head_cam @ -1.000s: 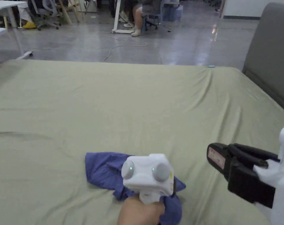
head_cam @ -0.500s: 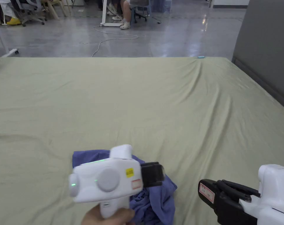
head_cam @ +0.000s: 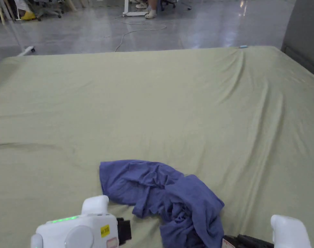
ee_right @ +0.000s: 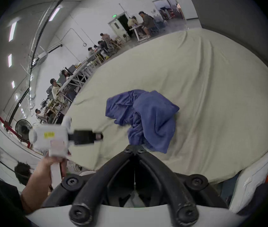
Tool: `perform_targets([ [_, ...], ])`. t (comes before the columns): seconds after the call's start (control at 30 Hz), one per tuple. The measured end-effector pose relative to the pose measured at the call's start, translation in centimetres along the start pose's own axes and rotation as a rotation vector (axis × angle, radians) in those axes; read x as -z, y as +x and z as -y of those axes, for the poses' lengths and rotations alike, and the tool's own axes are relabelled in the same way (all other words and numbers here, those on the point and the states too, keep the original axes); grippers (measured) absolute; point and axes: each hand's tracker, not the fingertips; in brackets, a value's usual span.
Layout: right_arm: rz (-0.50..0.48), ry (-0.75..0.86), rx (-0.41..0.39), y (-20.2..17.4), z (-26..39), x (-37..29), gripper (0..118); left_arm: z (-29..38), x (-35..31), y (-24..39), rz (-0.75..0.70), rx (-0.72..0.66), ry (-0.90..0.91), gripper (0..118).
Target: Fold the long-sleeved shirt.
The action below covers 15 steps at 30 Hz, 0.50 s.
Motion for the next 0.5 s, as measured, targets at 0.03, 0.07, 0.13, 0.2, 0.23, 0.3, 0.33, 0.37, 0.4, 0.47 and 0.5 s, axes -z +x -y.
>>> perform_targets([
  [0.03,0.001,-0.006,0.002,0.1,-0.1,0.3,0,-1.7,0.7,0.0,-0.006,0.004,0.027,49],
  [0.07,0.003,-0.014,0.005,0.2,-0.1,0.6,0,-4.1,2.2,0.0,-0.015,0.014,0.039,91],
  [0.13,0.009,-0.028,0.014,0.4,0.0,1.2,0,-8.4,4.3,-0.1,-0.038,-0.022,0.005,117],
  [0.2,0.020,-0.042,0.025,0.9,0.1,1.7,0,-13.1,7.6,-0.6,-0.133,-0.006,0.034,117],
  [0.23,0.028,-0.048,0.030,1.2,0.1,1.8,0,-14.6,9.1,-0.9,-0.161,-0.008,0.026,117],
  [0.3,0.051,-0.067,0.040,1.8,0.4,2.2,0,-15.0,13.3,-2.0,-0.221,-0.004,-0.027,117],
  [0.33,0.060,-0.075,0.044,2.1,0.4,2.4,0,-15.3,14.8,-2.4,-0.235,-0.007,-0.060,117],
  [0.37,0.069,-0.085,0.046,2.5,0.3,2.6,0,-15.5,16.3,-2.8,-0.240,0.004,-0.110,115],
  [0.4,0.079,-0.092,0.046,2.7,0.5,2.7,0,-15.4,17.4,-3.0,-0.254,0.016,-0.168,104],
  [0.47,0.101,-0.110,0.044,3.1,0.1,3.2,0,-14.4,17.1,-2.5,-0.279,0.112,-0.138,82],
  [0.5,0.108,-0.113,0.043,3.3,-0.1,3.4,0,-14.5,16.1,-1.7,-0.275,0.166,-0.102,68],
])
